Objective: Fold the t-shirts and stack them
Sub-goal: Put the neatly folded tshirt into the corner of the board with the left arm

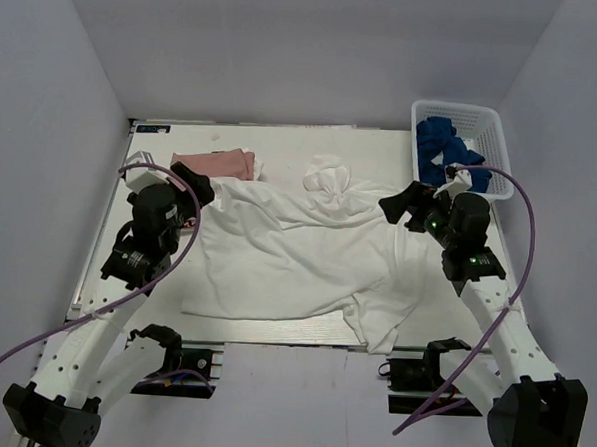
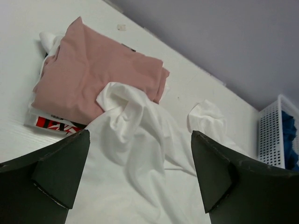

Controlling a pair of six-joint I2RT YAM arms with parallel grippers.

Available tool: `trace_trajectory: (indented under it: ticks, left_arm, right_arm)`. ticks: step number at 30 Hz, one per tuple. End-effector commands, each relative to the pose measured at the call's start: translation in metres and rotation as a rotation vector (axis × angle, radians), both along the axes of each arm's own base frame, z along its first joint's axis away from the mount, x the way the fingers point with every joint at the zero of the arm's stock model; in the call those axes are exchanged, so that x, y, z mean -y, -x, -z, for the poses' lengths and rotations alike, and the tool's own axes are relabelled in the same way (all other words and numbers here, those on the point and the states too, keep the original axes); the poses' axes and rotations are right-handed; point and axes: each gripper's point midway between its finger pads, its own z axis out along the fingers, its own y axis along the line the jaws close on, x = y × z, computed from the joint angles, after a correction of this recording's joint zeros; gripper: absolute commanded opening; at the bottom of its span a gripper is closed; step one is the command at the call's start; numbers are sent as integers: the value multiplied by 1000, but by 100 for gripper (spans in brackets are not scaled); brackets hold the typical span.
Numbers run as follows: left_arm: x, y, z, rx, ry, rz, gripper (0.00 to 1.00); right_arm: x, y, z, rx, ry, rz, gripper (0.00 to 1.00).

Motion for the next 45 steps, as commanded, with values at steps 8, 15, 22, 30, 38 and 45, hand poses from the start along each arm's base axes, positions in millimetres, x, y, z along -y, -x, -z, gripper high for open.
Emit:
trace_trajectory:
  ticks: [8,15,22,30,38,45]
  left_arm:
    - [13,-5,7,-42,-49,84,99]
    - [13,-3,19,-101,-57,86,99]
    - [17,-1,23,-114,-45,104,99]
    - [21,-7,31,-185,-59,113,99]
    - [39,-26,48,-200,-91,200,99]
    - [63,-63,79,-325,-134,284,99]
  right_arm:
    - [-56,26,-10,74,-51,-372,90]
    - [-174,40,29,-53,25,-653,90]
    - [-271,32,134,-301,191,-759,90]
    - [-275,29,197,-455,161,-699,90]
    - [-120,81,249,-704,338,-248,90]
    - [-31,101,211,-676,418,34,90]
